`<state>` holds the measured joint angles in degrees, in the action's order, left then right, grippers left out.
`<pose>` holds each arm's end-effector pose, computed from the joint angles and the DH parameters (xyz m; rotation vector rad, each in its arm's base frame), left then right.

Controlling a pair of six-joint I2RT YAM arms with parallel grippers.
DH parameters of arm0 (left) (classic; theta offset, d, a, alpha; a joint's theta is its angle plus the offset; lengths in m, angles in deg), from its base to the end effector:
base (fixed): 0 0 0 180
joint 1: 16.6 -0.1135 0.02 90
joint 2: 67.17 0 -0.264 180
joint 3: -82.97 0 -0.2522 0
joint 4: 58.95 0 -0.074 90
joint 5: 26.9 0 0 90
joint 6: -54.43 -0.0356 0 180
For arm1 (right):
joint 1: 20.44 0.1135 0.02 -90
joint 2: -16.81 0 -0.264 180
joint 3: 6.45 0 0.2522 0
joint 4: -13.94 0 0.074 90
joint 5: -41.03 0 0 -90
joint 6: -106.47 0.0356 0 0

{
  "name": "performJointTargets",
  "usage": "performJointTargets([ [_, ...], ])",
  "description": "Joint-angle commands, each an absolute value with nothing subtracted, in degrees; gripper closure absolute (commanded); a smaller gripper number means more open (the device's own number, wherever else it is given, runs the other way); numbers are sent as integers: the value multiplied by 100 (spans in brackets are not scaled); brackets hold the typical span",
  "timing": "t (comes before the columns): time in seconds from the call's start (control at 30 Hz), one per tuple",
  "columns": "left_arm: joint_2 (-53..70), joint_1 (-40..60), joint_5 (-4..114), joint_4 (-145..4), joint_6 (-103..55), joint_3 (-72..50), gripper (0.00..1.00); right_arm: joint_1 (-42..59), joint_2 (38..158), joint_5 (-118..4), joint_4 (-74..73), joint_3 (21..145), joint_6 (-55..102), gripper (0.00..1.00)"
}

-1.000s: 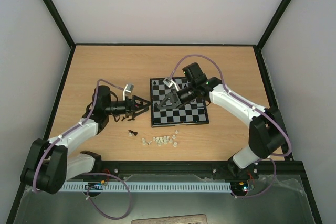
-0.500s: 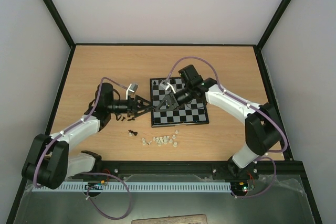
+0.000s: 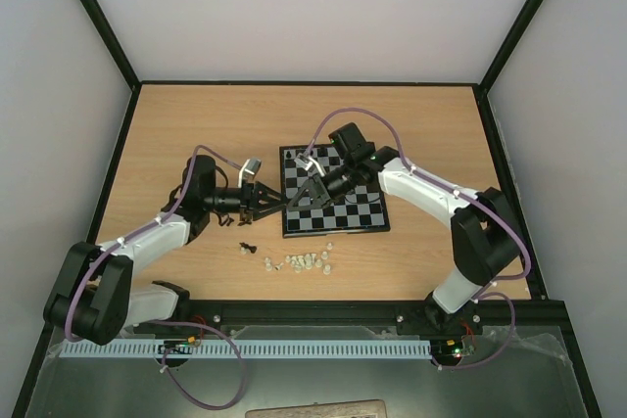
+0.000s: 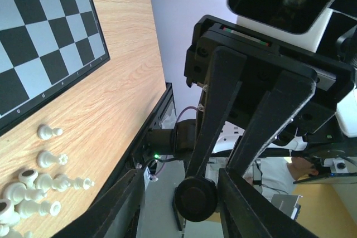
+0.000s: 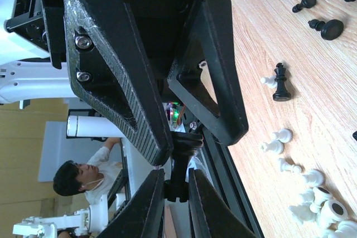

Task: Set up the chess pieces on the board
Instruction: Place the chess piece on the chessboard.

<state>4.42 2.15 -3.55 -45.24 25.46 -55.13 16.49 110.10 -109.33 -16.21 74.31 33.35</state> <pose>0.2172 -0.1082 0.2148 0.1999 2.1864 -1.9434 0.2601 0.2342 0.2602 -0.9941 2.1998 1.6769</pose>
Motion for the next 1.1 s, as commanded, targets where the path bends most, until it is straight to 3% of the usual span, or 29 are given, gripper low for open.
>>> performJointTargets([
  [0.0,520,250,-478,-4504,2546,-5356,64,1701,11102,-11110,-1605,7487,3247,89],
  [0.63,455,259,-192,-4143,3103,-5528,85,1700,11218,-10897,-1345,7376,3380,85],
  [1.07,351,129,484,-4287,3397,-5389,91,1674,10632,-9863,-760,7051,3982,52],
])
